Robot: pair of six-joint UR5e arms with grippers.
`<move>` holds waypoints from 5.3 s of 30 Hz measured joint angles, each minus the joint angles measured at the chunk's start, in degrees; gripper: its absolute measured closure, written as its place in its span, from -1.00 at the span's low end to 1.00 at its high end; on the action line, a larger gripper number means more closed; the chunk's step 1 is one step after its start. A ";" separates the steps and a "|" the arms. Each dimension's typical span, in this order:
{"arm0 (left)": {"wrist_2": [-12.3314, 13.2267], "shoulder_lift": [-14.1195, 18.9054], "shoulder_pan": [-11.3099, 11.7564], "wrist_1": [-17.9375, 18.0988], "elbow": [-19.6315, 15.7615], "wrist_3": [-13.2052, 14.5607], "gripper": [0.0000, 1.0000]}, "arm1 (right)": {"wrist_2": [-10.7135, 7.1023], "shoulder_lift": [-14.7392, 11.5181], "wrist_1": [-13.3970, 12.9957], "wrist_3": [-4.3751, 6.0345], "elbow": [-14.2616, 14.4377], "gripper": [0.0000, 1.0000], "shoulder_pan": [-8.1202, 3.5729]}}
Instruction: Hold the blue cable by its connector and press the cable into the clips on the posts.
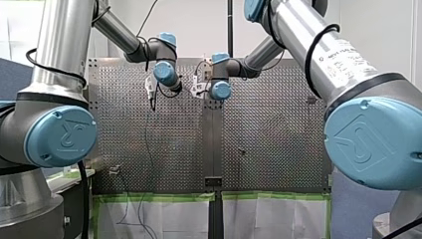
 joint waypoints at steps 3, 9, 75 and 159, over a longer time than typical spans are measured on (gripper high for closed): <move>-0.15 -0.48 0.24 0.40 0.07 0.04 -1.00 | -0.05 0.00 0.00 -0.01 0.00 1.00 -0.01; -0.28 -2.07 0.39 0.58 1.91 0.06 -1.00 | -0.08 0.00 0.00 -0.02 0.00 1.00 -0.07; -7.00 -9.55 -4.07 4.56 5.30 4.72 1.00 | 2.18 -0.33 4.44 1.13 8.29 1.00 -4.63; -12.91 -36.18 -21.48 22.44 5.25 2.21 1.00 | -3.58 -0.05 -27.58 1.35 42.56 1.00 -17.47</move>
